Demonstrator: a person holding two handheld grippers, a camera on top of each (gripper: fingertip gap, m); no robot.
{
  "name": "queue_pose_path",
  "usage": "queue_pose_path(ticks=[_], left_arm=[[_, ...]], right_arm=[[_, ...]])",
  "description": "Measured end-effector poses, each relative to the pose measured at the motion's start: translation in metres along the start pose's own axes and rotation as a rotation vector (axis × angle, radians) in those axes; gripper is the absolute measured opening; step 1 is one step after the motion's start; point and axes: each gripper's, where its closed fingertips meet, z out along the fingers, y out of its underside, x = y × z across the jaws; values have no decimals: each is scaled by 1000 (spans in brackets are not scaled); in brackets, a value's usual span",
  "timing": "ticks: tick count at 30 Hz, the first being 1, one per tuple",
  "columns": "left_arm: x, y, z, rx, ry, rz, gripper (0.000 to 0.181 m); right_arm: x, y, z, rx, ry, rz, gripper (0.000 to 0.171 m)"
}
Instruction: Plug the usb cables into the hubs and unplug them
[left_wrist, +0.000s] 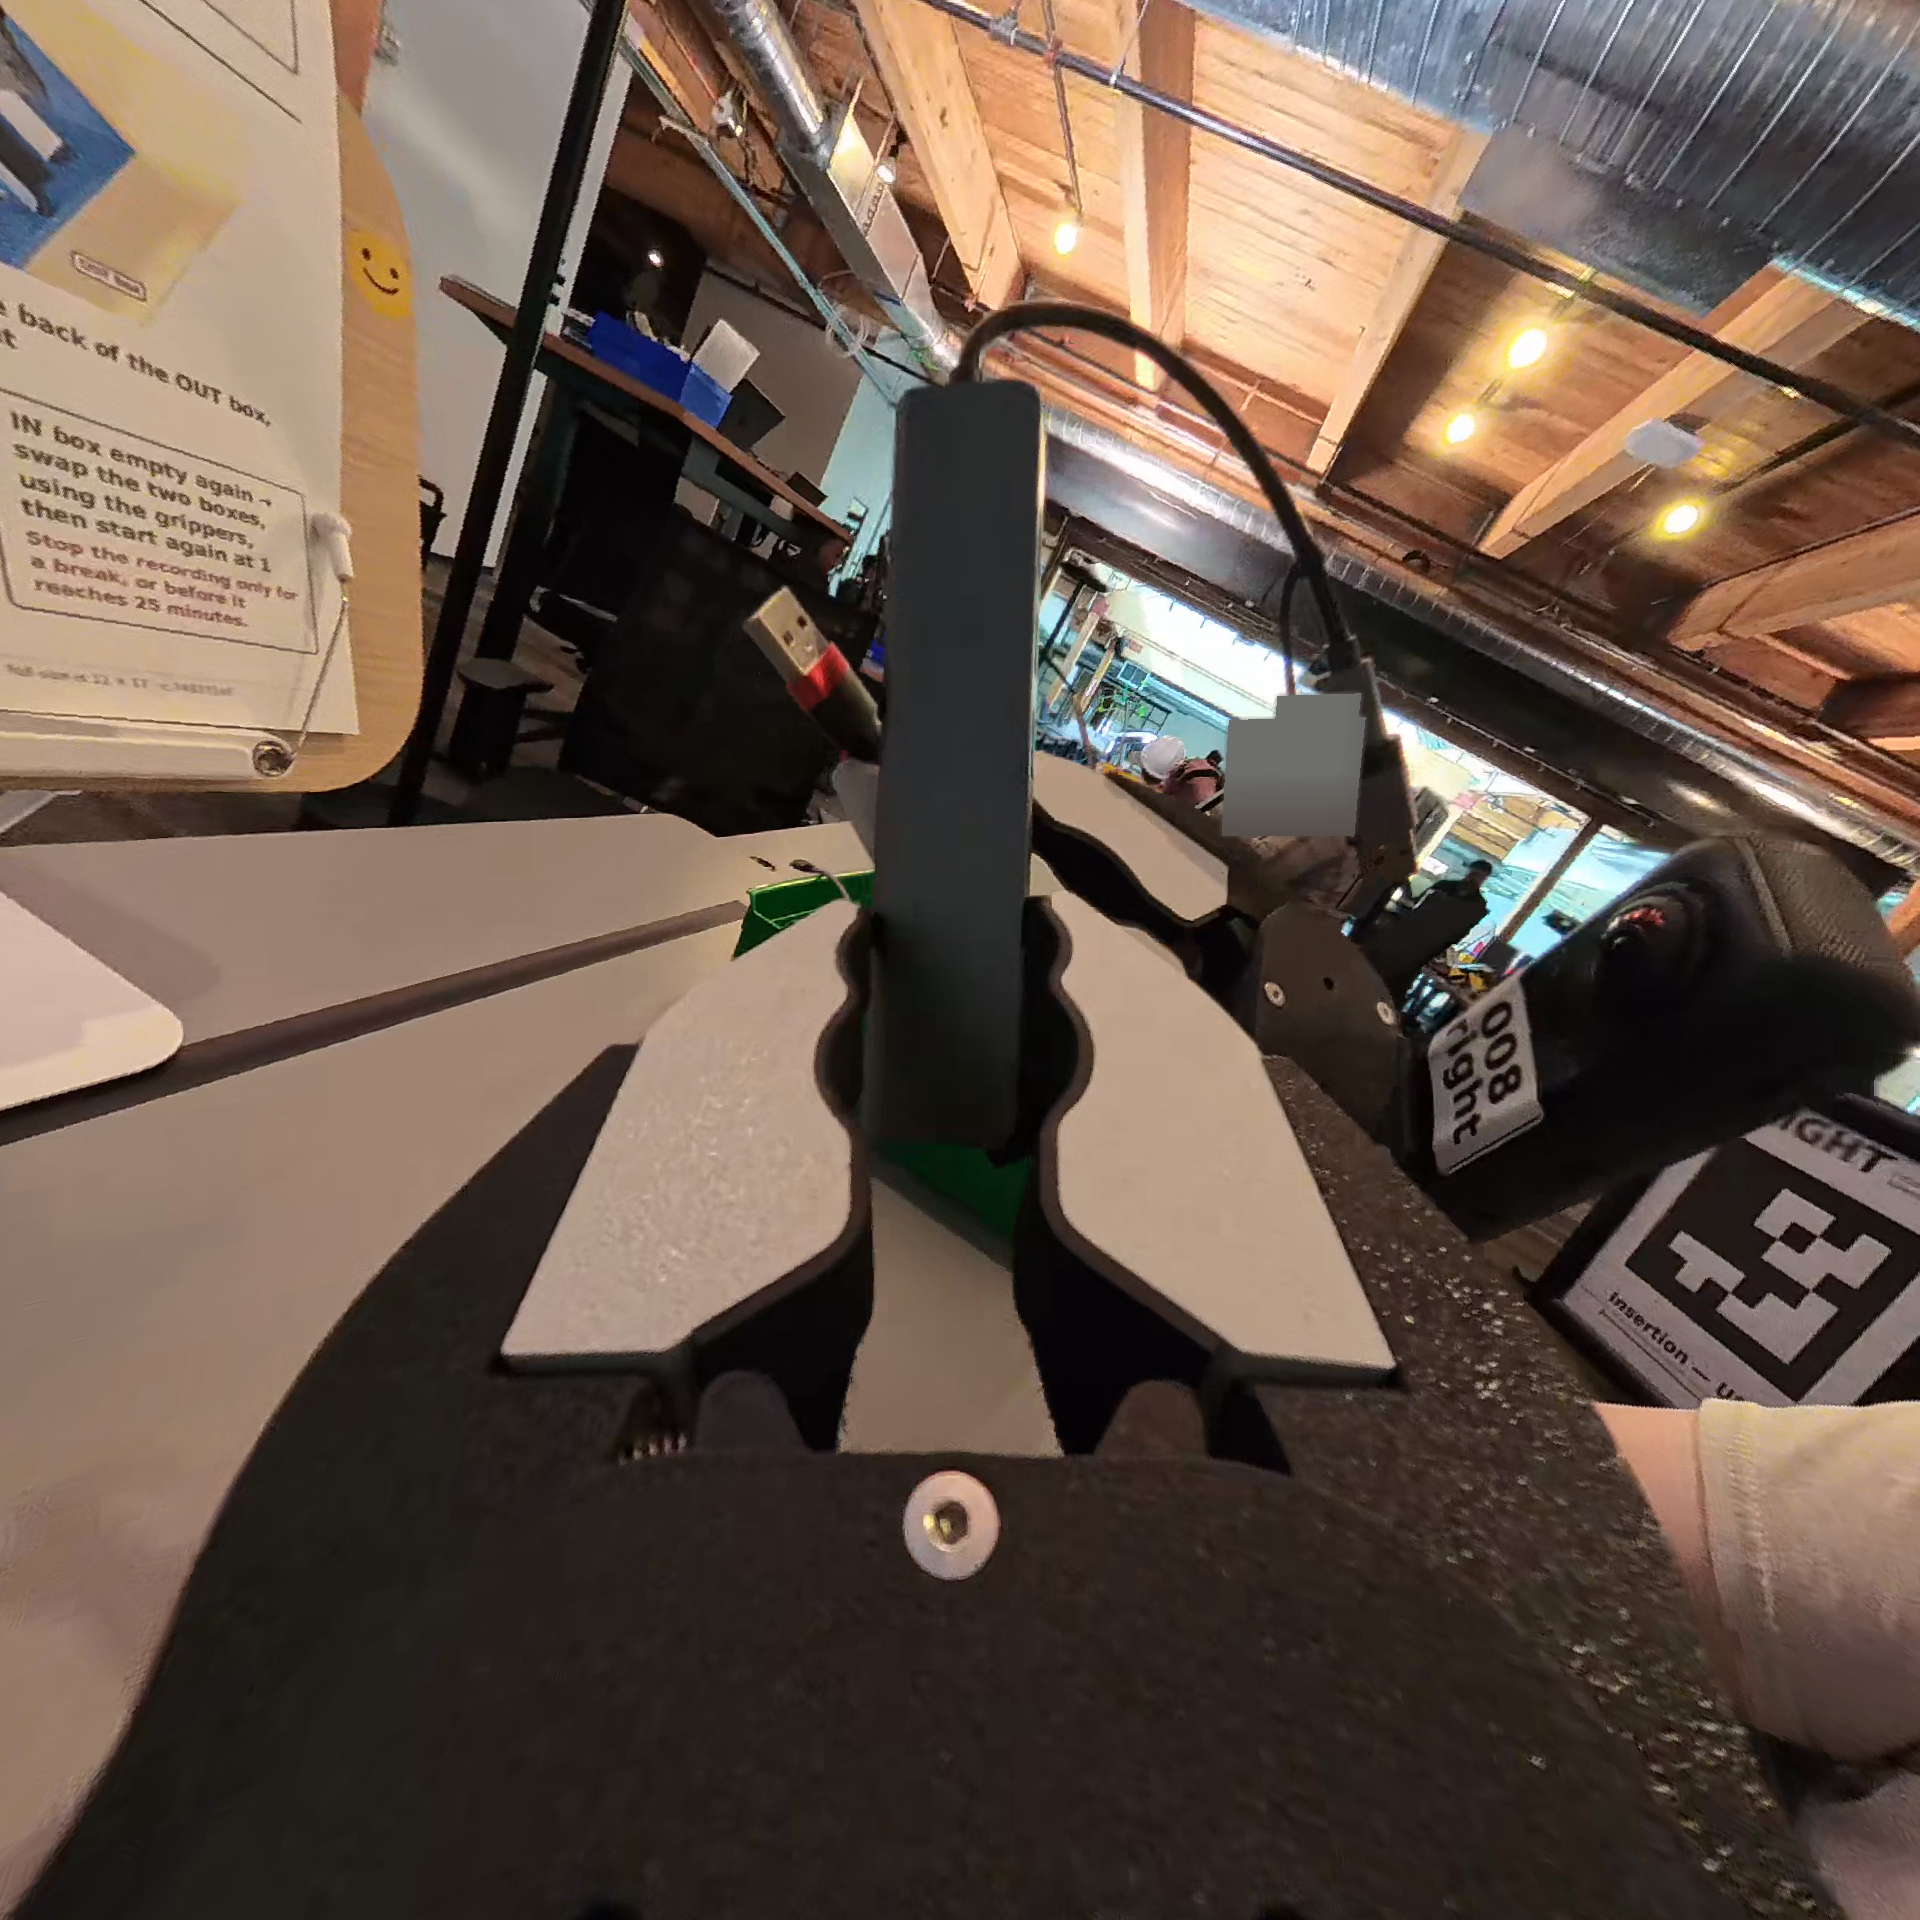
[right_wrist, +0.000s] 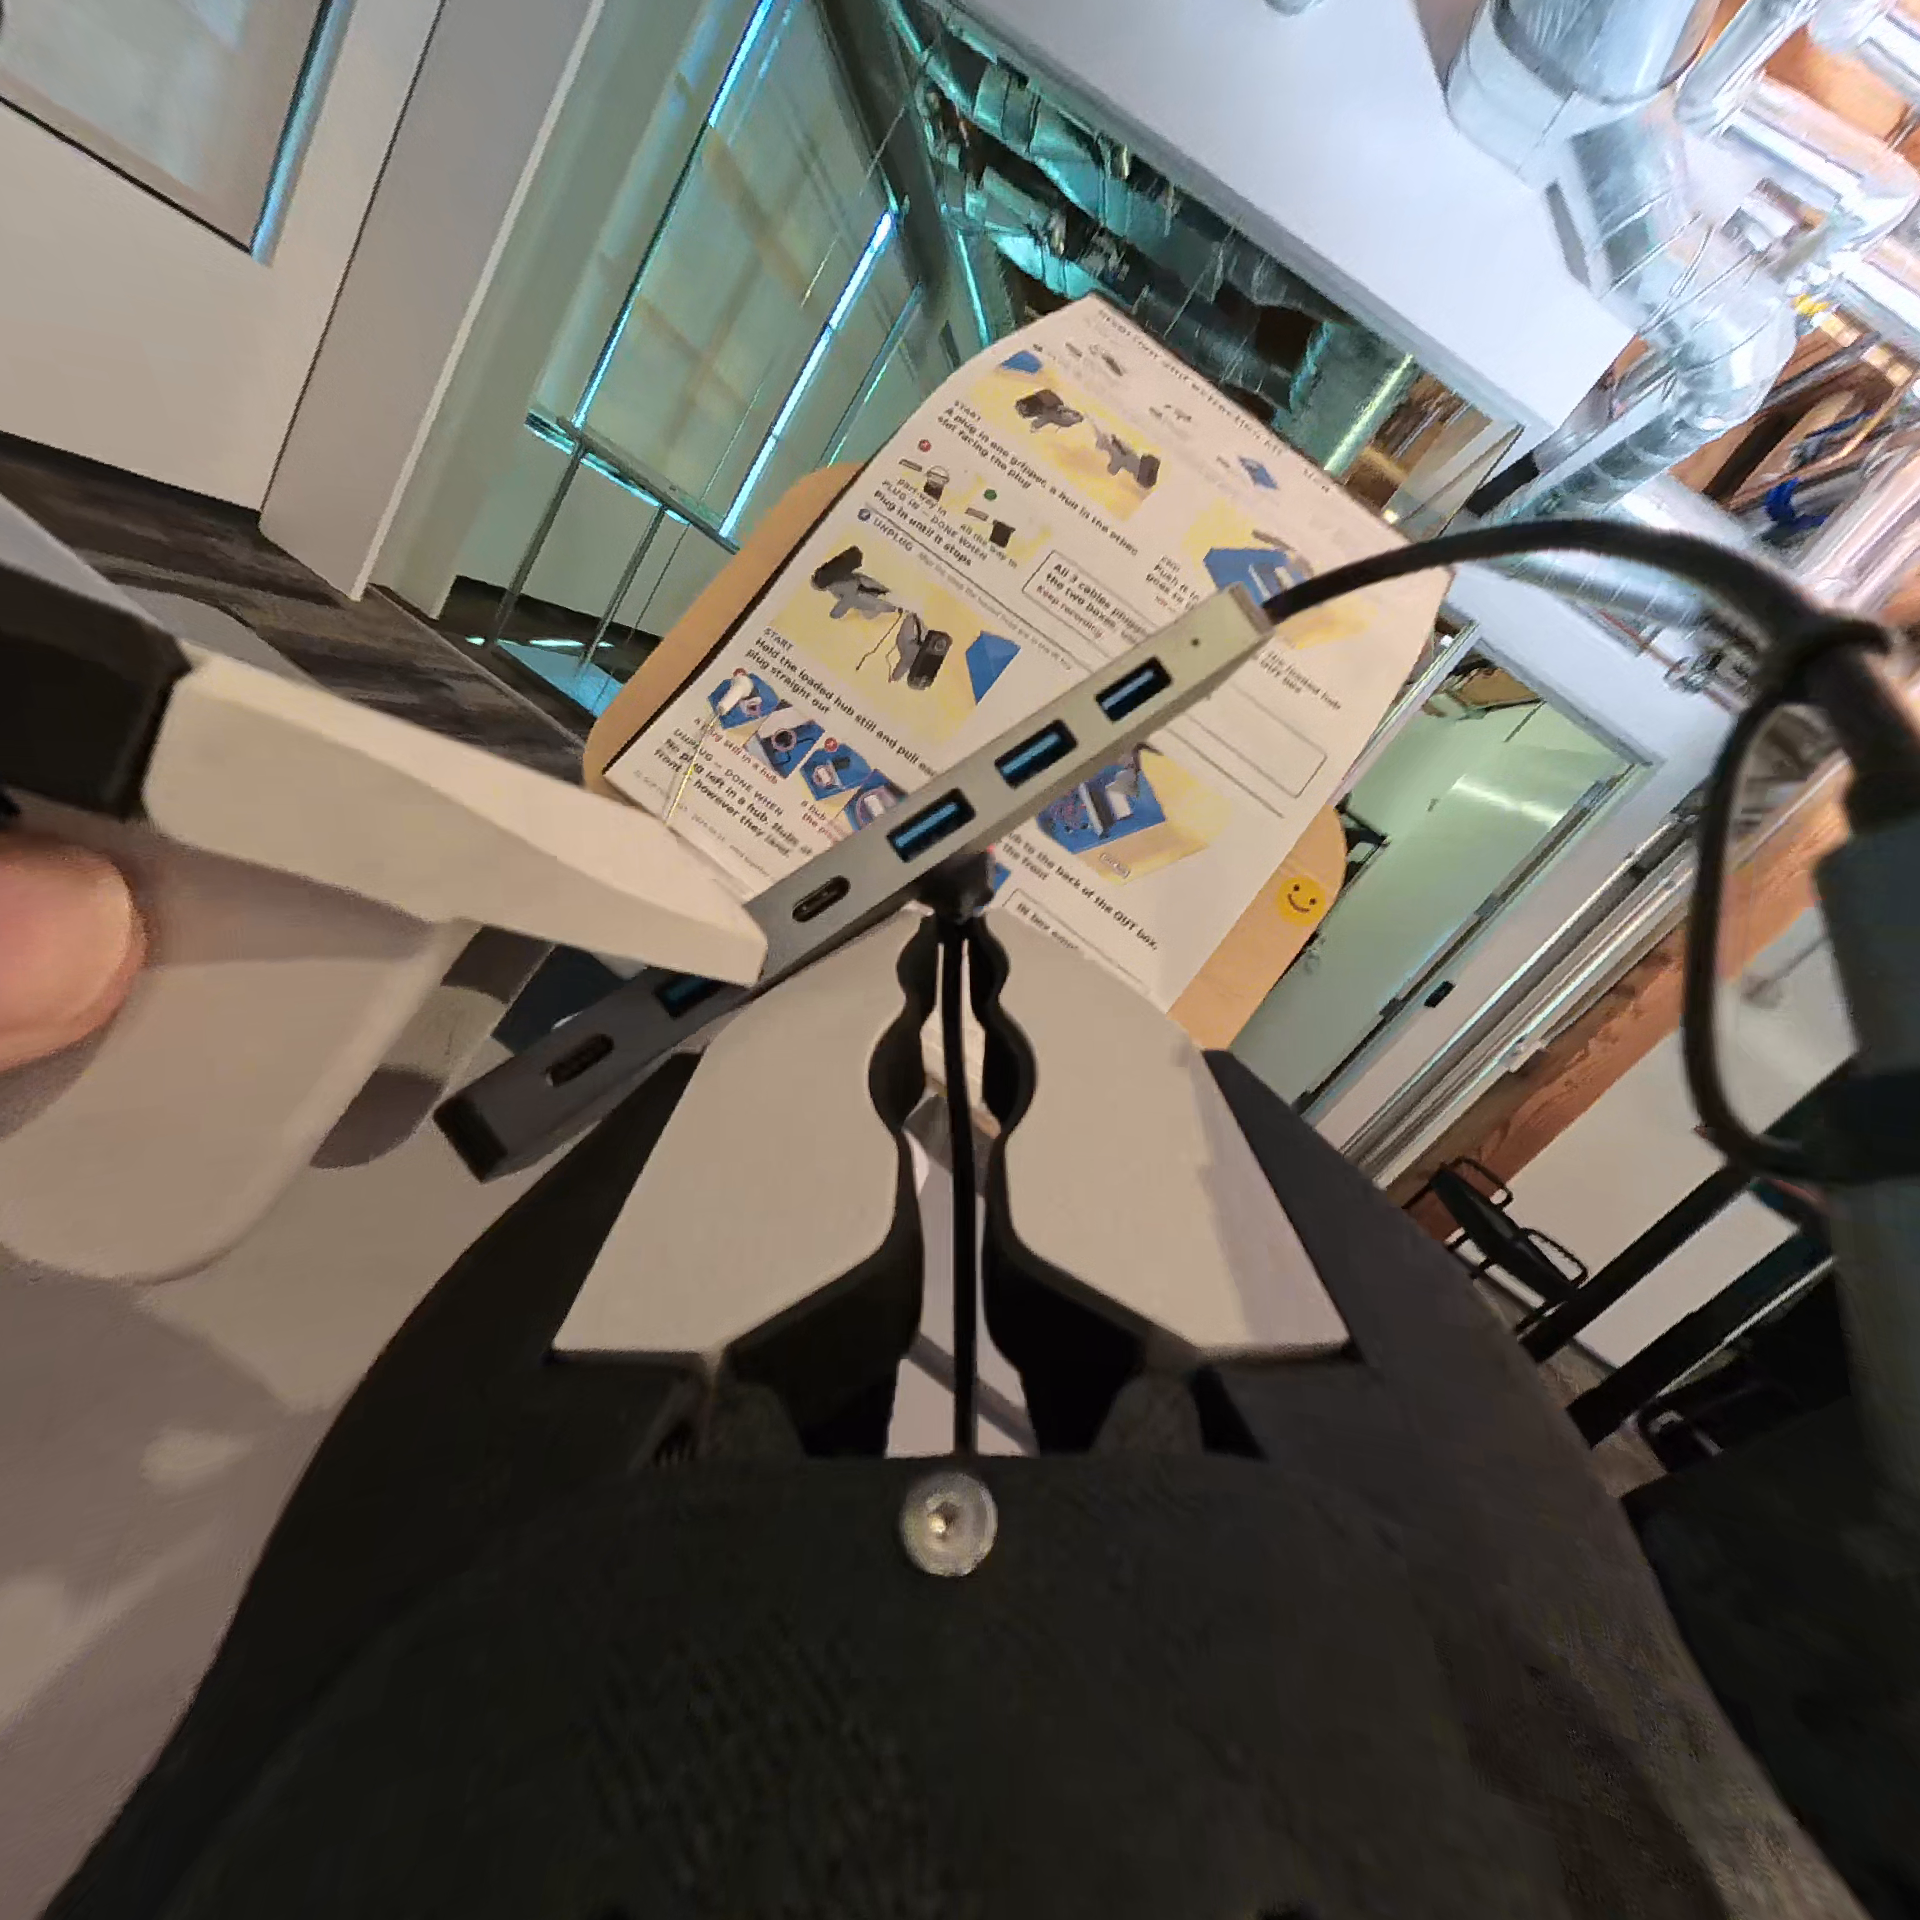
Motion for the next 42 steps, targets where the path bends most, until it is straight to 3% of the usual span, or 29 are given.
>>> queue_pose_path(ticks=[16,19,23,30,35,42], left_arm=[[16,-3,2,-27,60,91,33],[12,-10,-4,-55,59,120,32],[-2,-34,-23,-74,-63,275,32],[-19,-69,-54,-27,-199,364,32],[-20,-69,-54,-25,-210,386,32],[-16,-58,-44,-59,-225,458,32]], right_arm=[[2,-23,-12,122,88,-162,6],[-2,-21,-11,102,48,-160,6],[-5,-21,-11,87,-17,-111,6],[-26,-36,-19,87,-246,89,6],[-28,-44,-23,110,-312,208,6],[-29,-46,-25,99,-300,127,6]])
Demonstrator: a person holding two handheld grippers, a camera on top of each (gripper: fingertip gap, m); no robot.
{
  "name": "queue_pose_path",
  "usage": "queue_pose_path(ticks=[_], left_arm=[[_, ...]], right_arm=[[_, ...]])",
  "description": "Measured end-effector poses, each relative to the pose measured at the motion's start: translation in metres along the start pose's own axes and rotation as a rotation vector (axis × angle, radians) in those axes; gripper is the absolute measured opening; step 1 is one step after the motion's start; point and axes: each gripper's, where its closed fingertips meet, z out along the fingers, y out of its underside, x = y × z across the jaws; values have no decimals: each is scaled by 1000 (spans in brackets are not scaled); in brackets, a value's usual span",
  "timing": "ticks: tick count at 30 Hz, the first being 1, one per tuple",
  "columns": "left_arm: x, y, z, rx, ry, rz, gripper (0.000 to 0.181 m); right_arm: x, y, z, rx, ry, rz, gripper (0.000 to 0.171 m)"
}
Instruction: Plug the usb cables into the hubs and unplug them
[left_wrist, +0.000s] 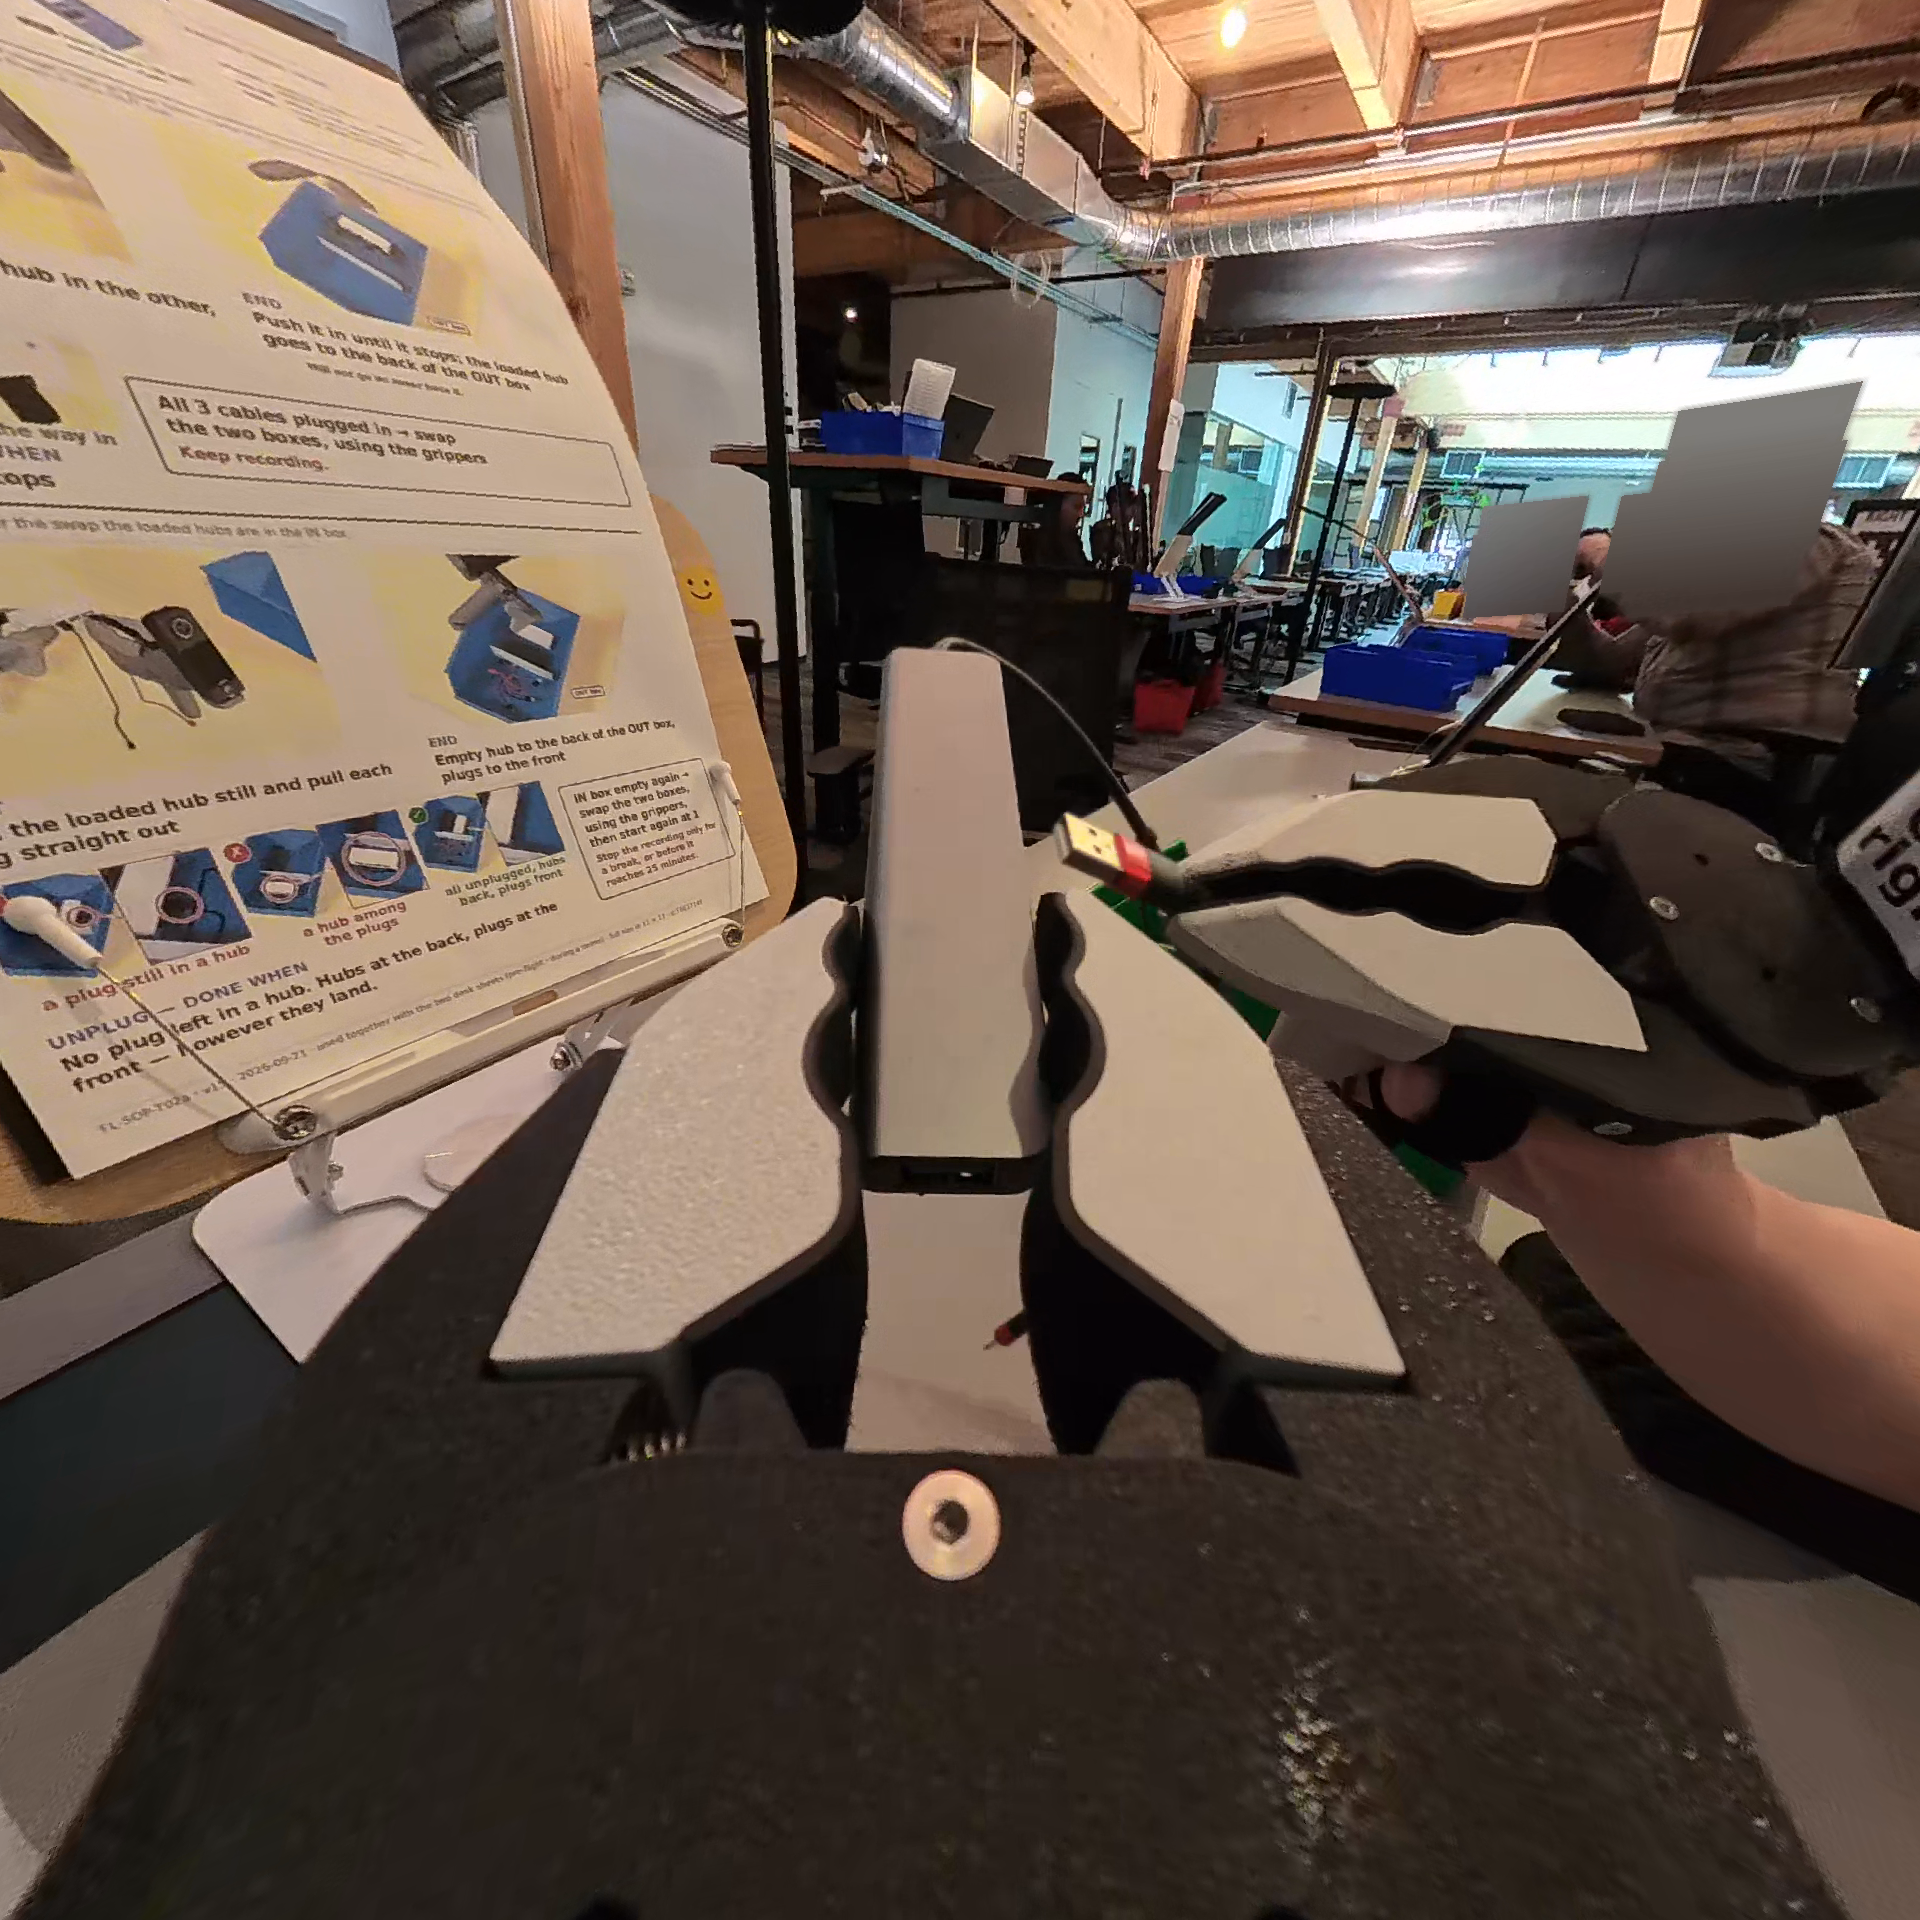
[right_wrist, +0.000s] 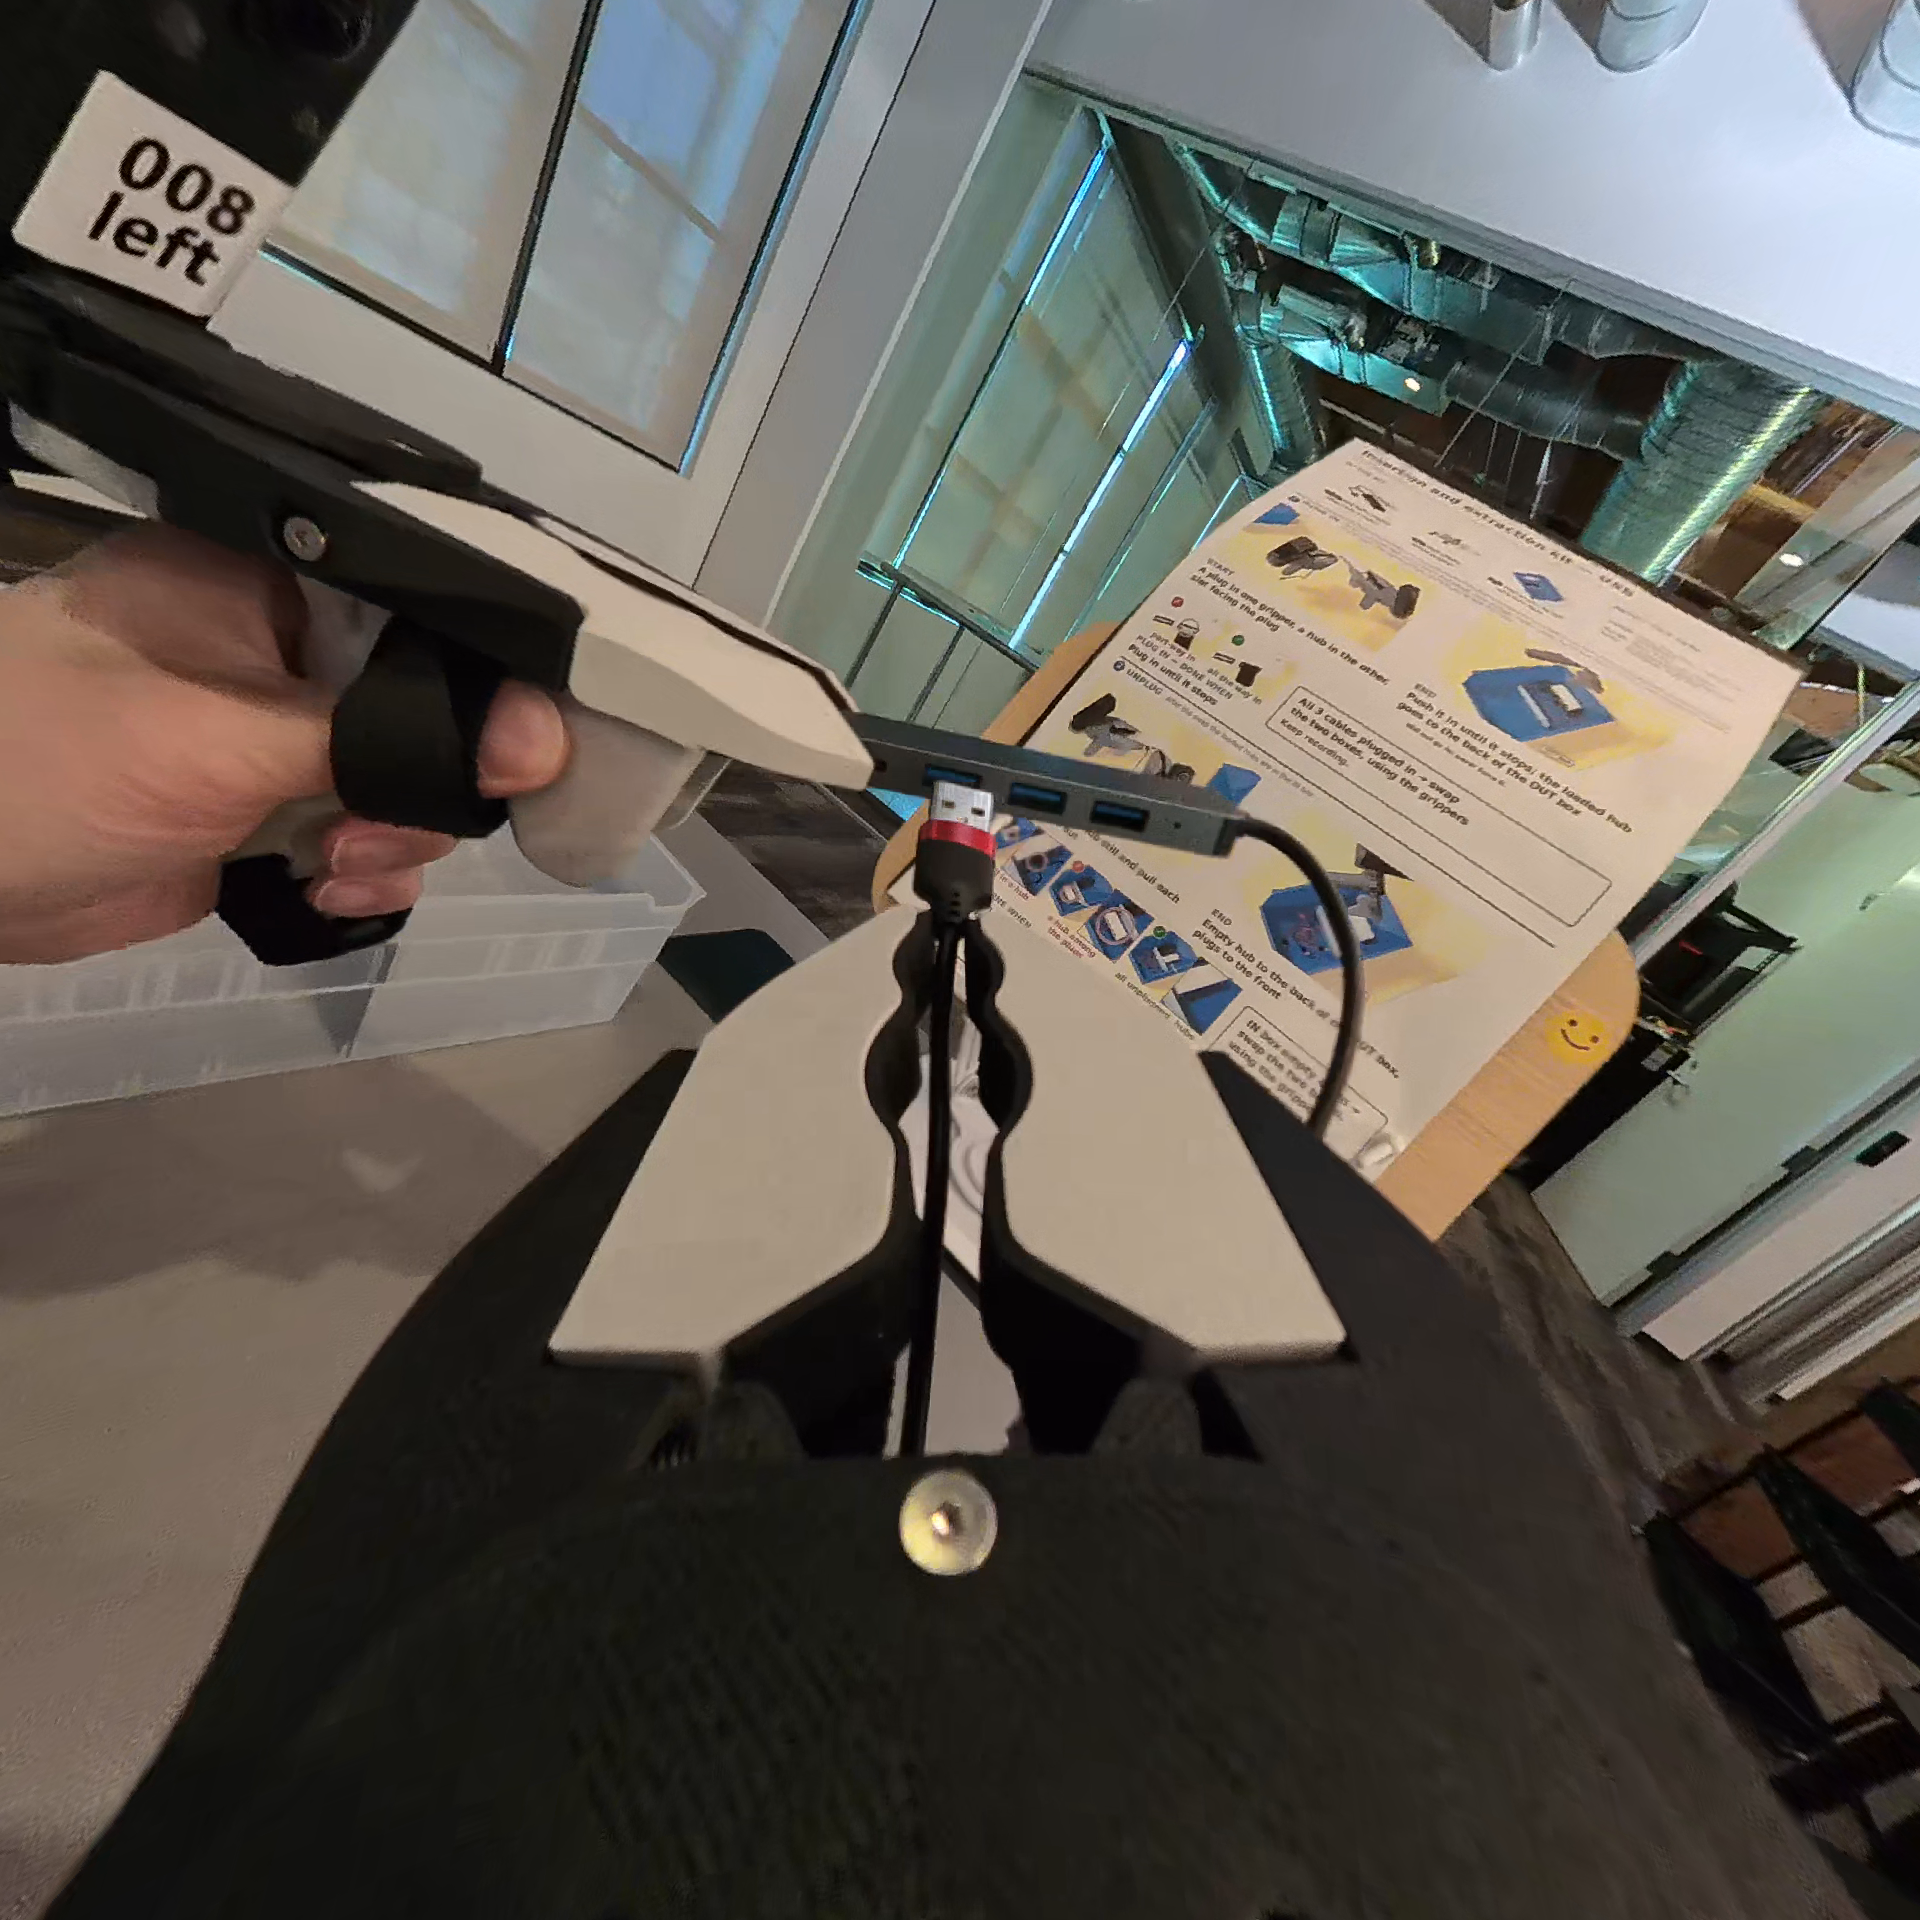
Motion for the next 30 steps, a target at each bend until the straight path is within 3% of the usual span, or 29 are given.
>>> queue_pose_path(ticks=[13,27,30], left_arm=[[7,2,3,-17,6,75,32],[10,6,5,-84,-117,381,32],[9,7,5,-86,-116,358,32]], right_arm=[[1,3,1,-26,-6,-20,6],[-1,13,2,-103,-41,6,6],[-2,15,3,-97,-39,11,6]])
